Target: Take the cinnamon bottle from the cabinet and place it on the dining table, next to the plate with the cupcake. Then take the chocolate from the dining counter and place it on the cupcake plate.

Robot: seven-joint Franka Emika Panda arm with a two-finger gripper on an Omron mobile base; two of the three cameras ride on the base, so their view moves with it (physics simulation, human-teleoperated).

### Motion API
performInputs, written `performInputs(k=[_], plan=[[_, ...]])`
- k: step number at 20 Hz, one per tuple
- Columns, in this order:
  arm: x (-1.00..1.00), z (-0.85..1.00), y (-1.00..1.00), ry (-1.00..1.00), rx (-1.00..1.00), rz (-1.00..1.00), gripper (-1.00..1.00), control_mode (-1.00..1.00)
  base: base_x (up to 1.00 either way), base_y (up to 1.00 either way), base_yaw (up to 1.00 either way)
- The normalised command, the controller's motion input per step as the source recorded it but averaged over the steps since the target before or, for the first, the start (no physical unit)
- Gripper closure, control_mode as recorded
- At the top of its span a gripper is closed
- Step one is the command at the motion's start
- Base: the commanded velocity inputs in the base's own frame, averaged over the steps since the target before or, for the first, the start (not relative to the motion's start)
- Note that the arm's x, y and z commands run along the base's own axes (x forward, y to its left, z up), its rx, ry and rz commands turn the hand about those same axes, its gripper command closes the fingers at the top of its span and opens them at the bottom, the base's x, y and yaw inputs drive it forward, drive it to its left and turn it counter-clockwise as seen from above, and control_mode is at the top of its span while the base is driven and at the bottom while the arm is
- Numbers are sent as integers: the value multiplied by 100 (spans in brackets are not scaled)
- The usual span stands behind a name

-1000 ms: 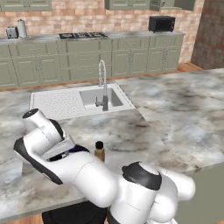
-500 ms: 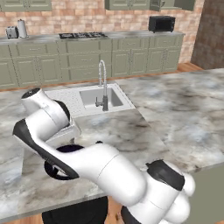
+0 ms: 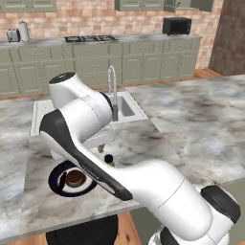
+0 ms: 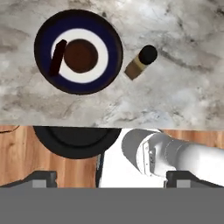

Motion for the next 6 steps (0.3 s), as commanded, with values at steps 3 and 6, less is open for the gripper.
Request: performInputs(k=[3,6], plan=[[-71,44,-78,-1,14,0,-100,-100,0,0,0],[-51,13,-95,-2,12,0,-100,-100,0,0,0]])
